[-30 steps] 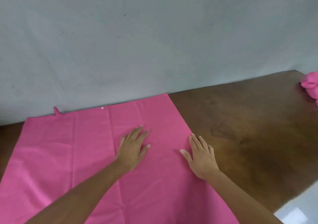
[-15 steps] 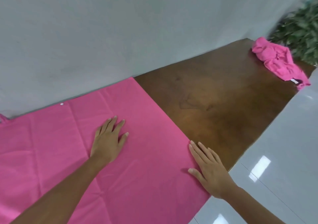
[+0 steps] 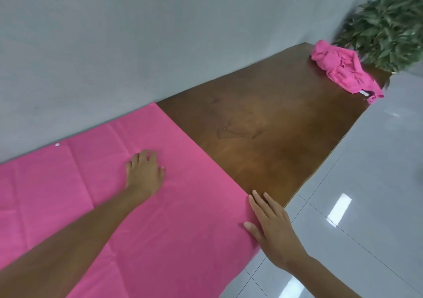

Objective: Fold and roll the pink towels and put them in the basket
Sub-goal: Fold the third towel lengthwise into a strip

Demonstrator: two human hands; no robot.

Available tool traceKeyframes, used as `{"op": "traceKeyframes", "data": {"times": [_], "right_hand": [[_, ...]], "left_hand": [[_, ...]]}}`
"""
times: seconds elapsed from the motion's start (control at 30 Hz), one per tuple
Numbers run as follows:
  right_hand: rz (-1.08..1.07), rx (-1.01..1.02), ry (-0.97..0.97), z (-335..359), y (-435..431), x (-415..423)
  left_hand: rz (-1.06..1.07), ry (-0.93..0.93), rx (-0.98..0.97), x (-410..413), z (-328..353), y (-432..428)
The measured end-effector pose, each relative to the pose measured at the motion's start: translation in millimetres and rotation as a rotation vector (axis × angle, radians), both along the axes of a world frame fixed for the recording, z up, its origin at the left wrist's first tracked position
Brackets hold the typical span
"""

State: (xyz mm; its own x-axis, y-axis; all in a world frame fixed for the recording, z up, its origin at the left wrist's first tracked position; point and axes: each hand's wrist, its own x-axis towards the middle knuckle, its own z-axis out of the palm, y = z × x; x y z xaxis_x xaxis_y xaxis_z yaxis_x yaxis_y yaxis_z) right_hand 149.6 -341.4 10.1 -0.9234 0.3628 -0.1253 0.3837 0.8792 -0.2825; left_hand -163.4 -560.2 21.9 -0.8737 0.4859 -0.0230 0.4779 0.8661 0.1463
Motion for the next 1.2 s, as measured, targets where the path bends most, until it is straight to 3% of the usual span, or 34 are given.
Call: {"op": "traceKeyframes", "data": {"times": [0.17, 0.23, 0.47, 0.63, 0.93, 1.2], "right_hand": [[-0.148, -0.043, 0.202, 3, 12, 11], [-0.175, -0.101, 0.221, 6, 17, 16], [-0.082, -0.109, 0.068, 20, 29, 22], [-0.043, -0.124, 0.076, 24, 38, 24], [-0.062, -0.443, 0.177, 32, 18, 35], [-0.003, -0.539, 0.234, 38, -22, 46]], "left_hand": [[-0.511, -0.134, 0.108, 7, 9, 57], [-0.588, -0.162, 0.099, 10, 17, 81], [-0.556, -0.111, -0.031, 9, 33, 125], [-0.504, -0.099, -0.101, 14, 37, 122], [-0.377, -0.047, -0.045, 29, 48, 82], [-0.311, -0.083, 0.042, 39, 78, 25]]}}
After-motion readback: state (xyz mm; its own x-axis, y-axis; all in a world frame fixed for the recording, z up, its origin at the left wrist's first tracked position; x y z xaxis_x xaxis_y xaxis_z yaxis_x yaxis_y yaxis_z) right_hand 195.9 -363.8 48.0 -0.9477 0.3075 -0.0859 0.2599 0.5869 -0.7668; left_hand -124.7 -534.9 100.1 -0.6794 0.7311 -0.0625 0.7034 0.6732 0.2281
